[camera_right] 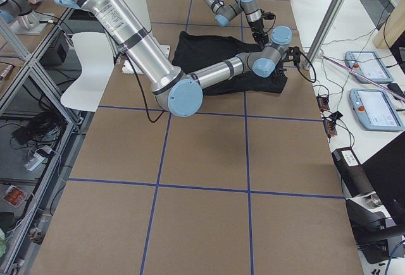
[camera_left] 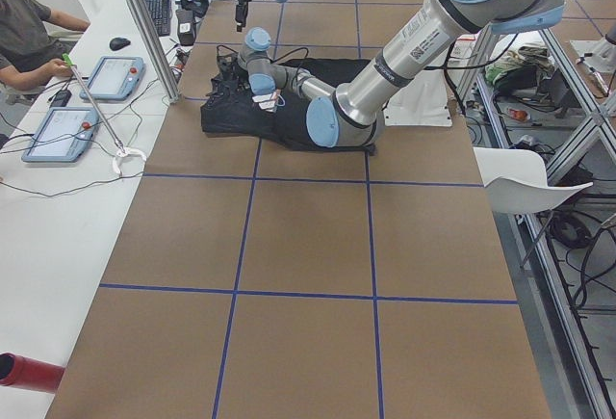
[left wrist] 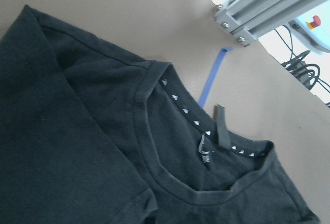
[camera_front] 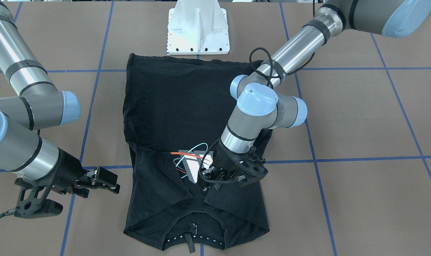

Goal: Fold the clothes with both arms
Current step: 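Fold the sleeve inward over the shirt body with the left gripper, then release the sleeve and move both grippers toward the shirt hem corners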

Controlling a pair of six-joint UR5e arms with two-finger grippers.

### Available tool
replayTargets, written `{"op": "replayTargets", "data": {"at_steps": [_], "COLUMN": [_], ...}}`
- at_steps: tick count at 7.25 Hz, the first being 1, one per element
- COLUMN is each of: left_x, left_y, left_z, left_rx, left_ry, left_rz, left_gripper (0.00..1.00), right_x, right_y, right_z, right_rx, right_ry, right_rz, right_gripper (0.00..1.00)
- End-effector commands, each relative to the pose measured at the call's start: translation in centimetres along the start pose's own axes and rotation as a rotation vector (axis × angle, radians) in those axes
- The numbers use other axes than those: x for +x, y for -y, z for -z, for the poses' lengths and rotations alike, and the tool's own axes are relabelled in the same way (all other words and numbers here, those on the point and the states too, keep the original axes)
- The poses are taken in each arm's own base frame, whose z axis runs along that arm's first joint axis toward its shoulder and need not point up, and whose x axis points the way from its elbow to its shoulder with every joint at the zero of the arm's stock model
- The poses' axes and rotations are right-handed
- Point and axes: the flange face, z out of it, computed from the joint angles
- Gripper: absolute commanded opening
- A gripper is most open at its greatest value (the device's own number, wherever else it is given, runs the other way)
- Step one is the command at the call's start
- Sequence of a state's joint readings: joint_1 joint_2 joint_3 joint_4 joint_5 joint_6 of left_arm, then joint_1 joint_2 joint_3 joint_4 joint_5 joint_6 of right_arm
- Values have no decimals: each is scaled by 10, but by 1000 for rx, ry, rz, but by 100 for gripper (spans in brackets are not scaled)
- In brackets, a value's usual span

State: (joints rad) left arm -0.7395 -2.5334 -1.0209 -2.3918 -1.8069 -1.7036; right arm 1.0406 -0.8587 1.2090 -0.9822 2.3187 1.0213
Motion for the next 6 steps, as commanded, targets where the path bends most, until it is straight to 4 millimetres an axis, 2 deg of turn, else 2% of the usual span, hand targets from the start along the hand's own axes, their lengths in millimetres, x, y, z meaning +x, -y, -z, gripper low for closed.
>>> {"op": "replayTargets", "data": {"at_steps": [1,2,4,5,6], "left_x": [-41,-91,-176,-202,-220], "left_y": [1,-4,-23,-28,-34], "left_z": [39,71,158,187,210], "left_rx": [-85,-112,-188,-194,-198], "left_ry": [-22,-15,-26,-23,-22], "left_rz": [-21,-58,-121,-121,-123], "left_gripper": [100,100,100,100,100], "right_x": [12,20,31,42,45], "right_y": [-23,-40,-75,-118,-178], "right_z": [9,17,29,22,20], "right_rx": [-45,-61,-107,-135,-153], "right_ry": [35,51,75,65,59], "right_rz": [-10,-72,-211,-296,-269], "right_gripper": [100,100,100,100,100]}}
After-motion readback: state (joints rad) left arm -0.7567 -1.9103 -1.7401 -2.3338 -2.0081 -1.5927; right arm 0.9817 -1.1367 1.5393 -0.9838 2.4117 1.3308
